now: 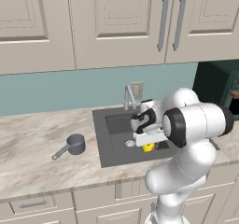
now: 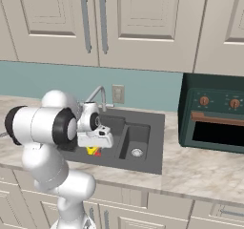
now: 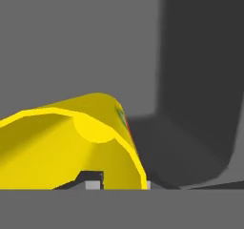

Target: Move any existing items from the left basin to the right basin for drying. Then move the measuring cup from the counter to the left basin of the sink for washing.

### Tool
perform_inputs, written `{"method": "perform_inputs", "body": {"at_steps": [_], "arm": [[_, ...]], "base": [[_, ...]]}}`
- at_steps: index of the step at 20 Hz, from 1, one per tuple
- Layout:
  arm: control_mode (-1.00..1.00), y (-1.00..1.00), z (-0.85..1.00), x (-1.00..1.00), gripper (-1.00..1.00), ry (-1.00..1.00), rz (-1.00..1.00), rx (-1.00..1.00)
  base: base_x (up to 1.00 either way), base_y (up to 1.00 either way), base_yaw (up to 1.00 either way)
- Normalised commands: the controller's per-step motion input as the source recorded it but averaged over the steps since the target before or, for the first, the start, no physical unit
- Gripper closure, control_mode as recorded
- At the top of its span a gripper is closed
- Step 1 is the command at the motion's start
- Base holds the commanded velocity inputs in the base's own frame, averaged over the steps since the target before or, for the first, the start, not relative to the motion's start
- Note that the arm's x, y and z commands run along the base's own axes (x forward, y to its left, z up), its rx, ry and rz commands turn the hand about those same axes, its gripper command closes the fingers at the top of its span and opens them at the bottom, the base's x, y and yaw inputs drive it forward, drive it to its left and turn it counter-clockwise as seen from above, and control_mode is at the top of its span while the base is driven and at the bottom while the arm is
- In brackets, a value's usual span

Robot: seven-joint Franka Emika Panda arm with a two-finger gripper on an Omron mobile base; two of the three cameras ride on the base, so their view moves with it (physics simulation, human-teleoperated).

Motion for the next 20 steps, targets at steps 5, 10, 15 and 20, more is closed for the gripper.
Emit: {"method": "perform_inputs", "body": {"at_steps": [5,10,15,20], "arm": [[-1.0,-0.21,0.5,0.0,1.0,0.0,0.0,0.0],[-1.0,-0.24,0.42,0.0,1.0,0.0,0.0,0.0],[-1.0,-0.3,0.39,-0.01,1.0,0.0,0.0,0.0],[-1.0,-0.35,0.33,0.0,1.0,0.0,0.0,0.0]], "base": [[0.0,0.0,0.0],[0.0,0.0,0.0],[0.0,0.0,0.0],[0.0,0.0,0.0]]}}
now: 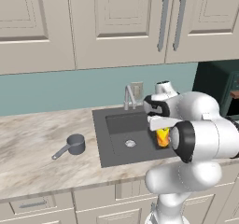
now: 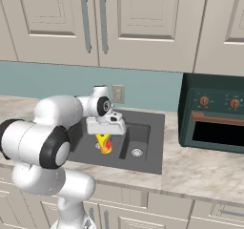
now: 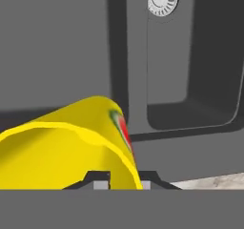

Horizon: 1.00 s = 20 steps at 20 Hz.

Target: Move any existing items from the left basin to the right basin for drying. Then move the measuring cup from the counter to the left basin of the sink for washing.

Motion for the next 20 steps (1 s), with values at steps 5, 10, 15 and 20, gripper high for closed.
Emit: {"method": "perform_inputs", "body": {"at_steps": [5,10,15,20], "arm": [[-1.0,-0.41,0.18,0.0,1.0,0.0,0.0,0.0],[-1.0,-0.42,0.08,0.0,1.0,0.0,0.0,0.0],[-1.0,-0.33,0.0,0.03,1.0,0.0,0.0,0.0],[-1.0,-0.3,0.0,0.08,1.0,0.0,0.0,0.0]], "base": [[0.0,0.0,0.0],[0.0,0.0,0.0],[0.0,0.0,0.0],[0.0,0.0,0.0]]}}
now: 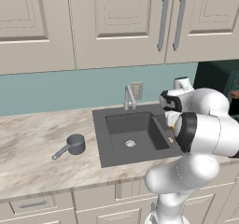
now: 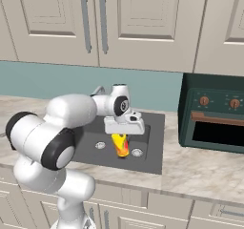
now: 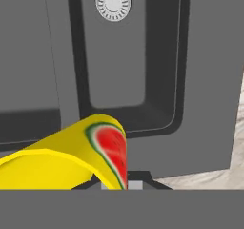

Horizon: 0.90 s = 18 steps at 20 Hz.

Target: Move any existing items from the left basin to the right basin for drying. Then move the measuring cup from the counter to the left basin of the sink for washing.

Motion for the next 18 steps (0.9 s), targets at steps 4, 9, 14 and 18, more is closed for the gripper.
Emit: {"method": "perform_inputs", "body": {"at_steps": [4,9,14,18], "arm": [[-1.0,-0.29,0.0,0.25,1.0,0.0,0.0,0.03],[-1.0,-0.27,-0.05,0.31,1.0,0.0,0.0,0.05],[-1.0,-0.21,-0.3,0.16,1.0,0.0,0.03,0.08],[-1.0,-0.2,-0.33,0.14,1.0,0.0,0.07,0.1]], "base": [[0.0,0.0,0.0],[0.0,0.0,0.0],[0.0,0.0,0.0],[0.0,0.0,0.0]]}}
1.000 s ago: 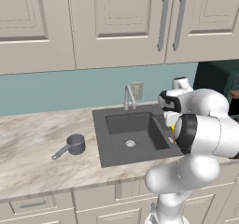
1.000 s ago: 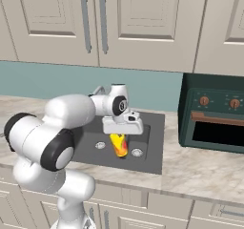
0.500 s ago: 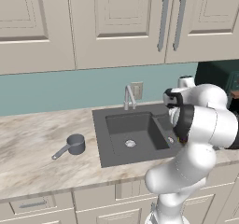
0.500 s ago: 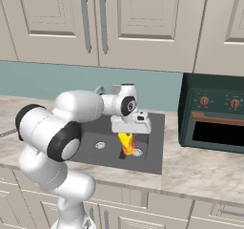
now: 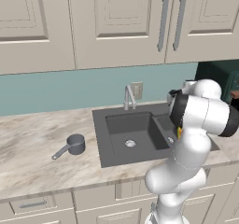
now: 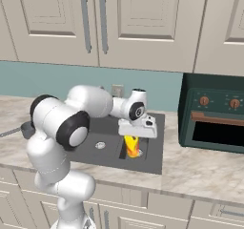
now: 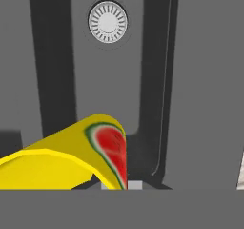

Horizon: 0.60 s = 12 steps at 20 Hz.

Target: Move any existing items from the left basin to the right basin for drying. Then move the measuring cup from the counter to the left basin of the sink for washing.

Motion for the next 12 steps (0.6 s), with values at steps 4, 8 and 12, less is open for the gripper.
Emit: {"method": "perform_inputs", "body": {"at_steps": [4,8,12], "arm": [[-1.0,-0.17,-0.24,0.21,1.0,0.0,0.04,0.13],[-1.0,-0.05,-0.16,0.3,1.0,0.0,0.03,0.14],[-1.0,0.0,-0.14,0.29,1.0,0.0,0.01,0.13]], "base": [[0.0,0.0,0.0],[0.0,0.0,0.0],[0.0,0.0,0.0]]}}
